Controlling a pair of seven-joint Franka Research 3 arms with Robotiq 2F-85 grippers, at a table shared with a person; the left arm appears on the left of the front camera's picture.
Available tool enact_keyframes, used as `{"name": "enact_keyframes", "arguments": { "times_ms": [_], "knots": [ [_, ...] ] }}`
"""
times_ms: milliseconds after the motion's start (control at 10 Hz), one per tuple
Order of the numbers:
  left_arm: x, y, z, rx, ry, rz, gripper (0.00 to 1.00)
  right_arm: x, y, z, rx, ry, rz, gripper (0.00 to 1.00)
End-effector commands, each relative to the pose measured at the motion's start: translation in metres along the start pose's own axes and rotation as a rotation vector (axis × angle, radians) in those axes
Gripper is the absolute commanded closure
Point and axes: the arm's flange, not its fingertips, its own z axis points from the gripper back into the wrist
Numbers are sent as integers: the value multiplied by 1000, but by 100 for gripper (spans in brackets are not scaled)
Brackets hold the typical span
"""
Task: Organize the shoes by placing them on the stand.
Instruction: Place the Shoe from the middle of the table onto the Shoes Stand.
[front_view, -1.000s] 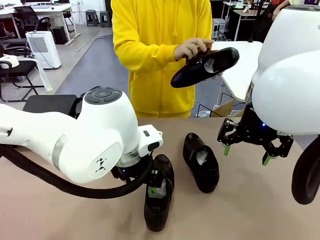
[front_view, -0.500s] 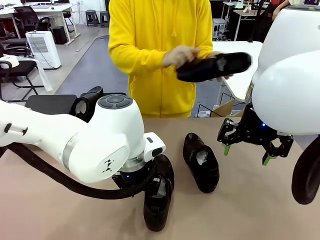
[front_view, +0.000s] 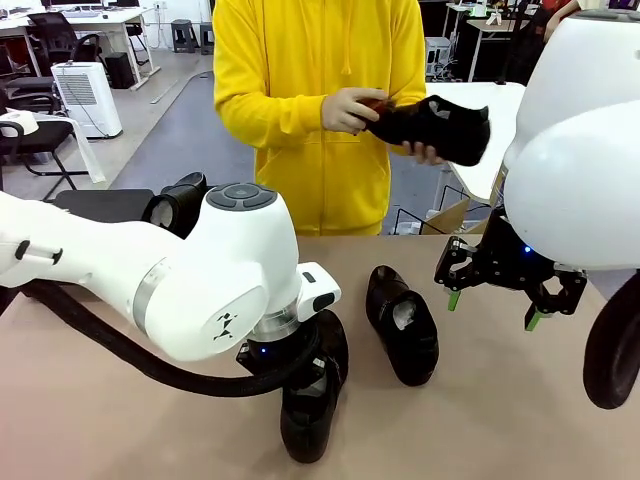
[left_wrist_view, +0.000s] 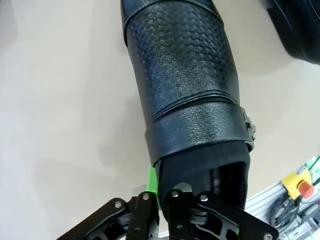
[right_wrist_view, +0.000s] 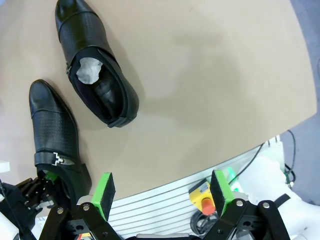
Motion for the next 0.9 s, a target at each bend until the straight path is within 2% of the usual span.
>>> {"name": "enact_keyframes", "arguments": {
  "times_ms": [0, 200, 400, 600, 800],
  "knots": [
    [3, -4, 1, 42, 19, 2, 100, 4, 1, 0, 35, 16, 21, 0],
    [0, -3, 12, 50, 13, 11, 100, 4, 1, 0, 35, 16, 21, 0],
    [-5, 18, 68, -54, -58, 75, 100, 4, 1, 0, 35, 16, 21, 0],
    [-2, 61, 130, -74, -211, 144, 100, 4, 1, 0, 35, 16, 21, 0],
    [31, 129, 169, -41, -438, 273, 100, 4, 1, 0, 35, 16, 21, 0]
  ]
}}
